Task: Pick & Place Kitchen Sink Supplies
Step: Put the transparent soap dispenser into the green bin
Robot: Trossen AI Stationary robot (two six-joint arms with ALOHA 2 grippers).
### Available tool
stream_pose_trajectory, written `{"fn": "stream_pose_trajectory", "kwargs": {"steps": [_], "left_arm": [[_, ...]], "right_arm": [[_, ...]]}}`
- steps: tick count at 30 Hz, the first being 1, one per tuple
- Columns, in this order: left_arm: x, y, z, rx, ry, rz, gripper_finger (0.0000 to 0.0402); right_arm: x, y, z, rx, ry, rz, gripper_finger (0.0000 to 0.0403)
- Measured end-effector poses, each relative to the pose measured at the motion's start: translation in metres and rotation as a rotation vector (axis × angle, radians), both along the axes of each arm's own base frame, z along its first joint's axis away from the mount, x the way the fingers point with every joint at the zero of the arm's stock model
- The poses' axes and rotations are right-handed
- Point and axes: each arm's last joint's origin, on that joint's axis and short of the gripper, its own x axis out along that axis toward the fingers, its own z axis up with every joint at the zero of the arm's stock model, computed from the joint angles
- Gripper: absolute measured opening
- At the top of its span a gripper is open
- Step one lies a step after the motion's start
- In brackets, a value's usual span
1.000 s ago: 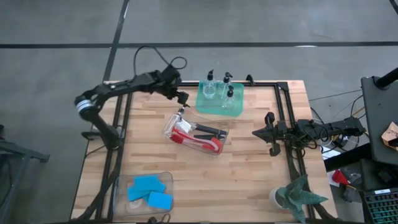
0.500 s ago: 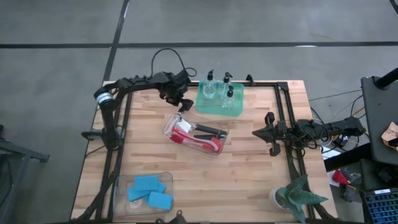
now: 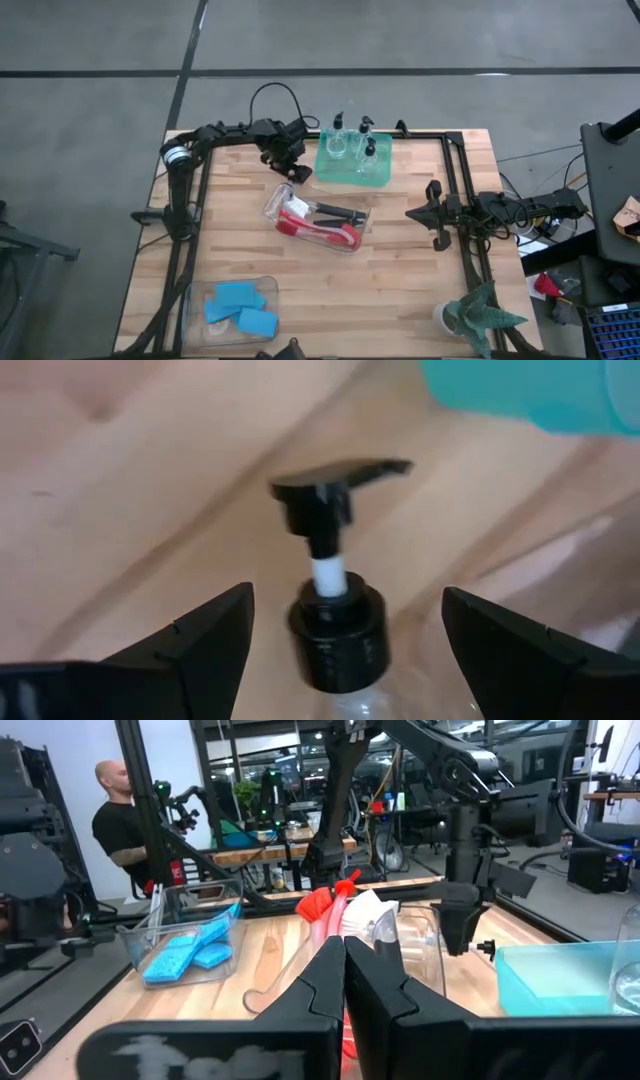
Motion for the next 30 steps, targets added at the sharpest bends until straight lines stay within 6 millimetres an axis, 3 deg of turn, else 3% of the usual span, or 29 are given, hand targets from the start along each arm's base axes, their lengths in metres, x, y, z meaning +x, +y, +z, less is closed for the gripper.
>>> {"fn": "stream_pose_trajectory", "kwargs": {"steps": [7,17,25,30], "left_arm": [[0.000,0.000,-0.010,-0.008,0.032,-0.037,0.0280],[0.000,0.000,-0.009,0.000,0.028,-0.047,0.0136],[-0.001,0.000,-0.007,0.008,0.022,-0.063,0.0132],[-0.002,-0.001,0.006,0.045,-0.013,-0.084,0.0139]], "right_arm": [[0.000,0.000,0.000,-0.001,0.000,0.000,0.0008],[0.000,0.000,0.000,-0.001,0.000,0.000,0.0008],[0.000,0.000,0.000,-0.001,0.000,0.000,0.0008],[0.000,0.000,0.000,0.000,0.000,0.001,0.0008]]}}
